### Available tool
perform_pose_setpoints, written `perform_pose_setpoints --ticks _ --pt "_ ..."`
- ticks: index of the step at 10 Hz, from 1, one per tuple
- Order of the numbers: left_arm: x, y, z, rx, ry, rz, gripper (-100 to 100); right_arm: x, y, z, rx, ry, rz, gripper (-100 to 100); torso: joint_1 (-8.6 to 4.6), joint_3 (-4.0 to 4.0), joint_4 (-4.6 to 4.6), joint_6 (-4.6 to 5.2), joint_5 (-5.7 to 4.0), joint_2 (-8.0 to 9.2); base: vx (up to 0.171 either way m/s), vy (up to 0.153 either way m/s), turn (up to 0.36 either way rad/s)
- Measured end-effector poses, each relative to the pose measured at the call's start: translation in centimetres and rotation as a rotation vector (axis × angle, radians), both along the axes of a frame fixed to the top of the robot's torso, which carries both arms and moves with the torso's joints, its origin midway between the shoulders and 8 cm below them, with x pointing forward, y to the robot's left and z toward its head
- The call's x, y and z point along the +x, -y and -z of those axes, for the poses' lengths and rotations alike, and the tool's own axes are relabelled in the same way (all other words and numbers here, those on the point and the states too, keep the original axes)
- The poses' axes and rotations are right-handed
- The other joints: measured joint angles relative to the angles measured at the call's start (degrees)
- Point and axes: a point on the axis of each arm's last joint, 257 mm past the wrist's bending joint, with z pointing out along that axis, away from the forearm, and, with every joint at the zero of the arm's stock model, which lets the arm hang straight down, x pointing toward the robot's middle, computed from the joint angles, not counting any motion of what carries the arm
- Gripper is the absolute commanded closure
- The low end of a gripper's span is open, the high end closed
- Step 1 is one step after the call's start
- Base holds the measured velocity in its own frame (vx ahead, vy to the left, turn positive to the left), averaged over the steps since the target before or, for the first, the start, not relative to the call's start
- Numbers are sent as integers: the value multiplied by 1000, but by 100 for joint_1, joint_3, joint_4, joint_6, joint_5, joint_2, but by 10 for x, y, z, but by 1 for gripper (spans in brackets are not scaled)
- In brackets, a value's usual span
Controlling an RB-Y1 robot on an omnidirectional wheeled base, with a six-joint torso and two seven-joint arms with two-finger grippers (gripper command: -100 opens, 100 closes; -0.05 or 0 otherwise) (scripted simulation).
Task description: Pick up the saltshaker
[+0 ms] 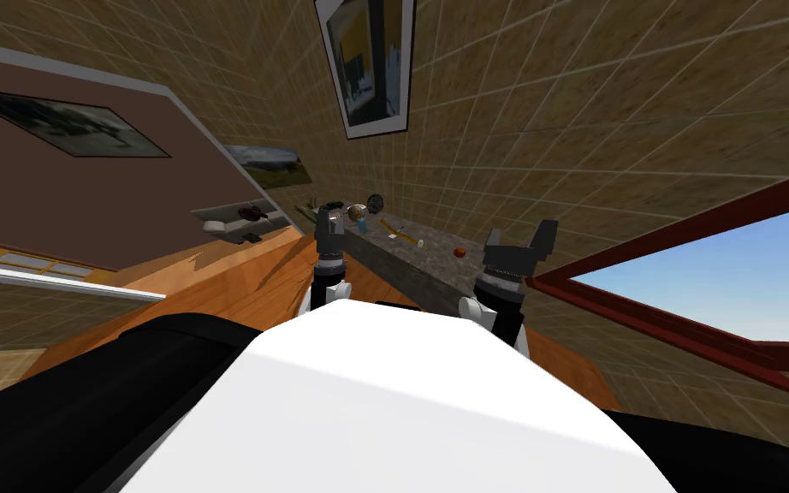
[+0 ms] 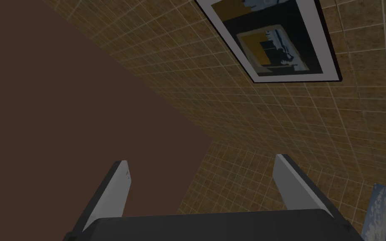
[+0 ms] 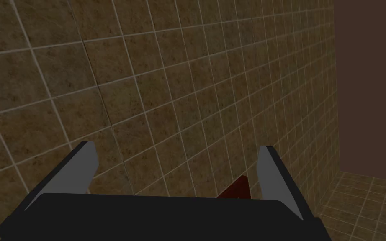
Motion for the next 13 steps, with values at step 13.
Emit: perform_pose_setpoints --ticks 13 --pt "0 0 0 0 0 0 0 60 -9 83 -319 -317 -36 -100 26 5 2 2 7 8 -29 71 138"
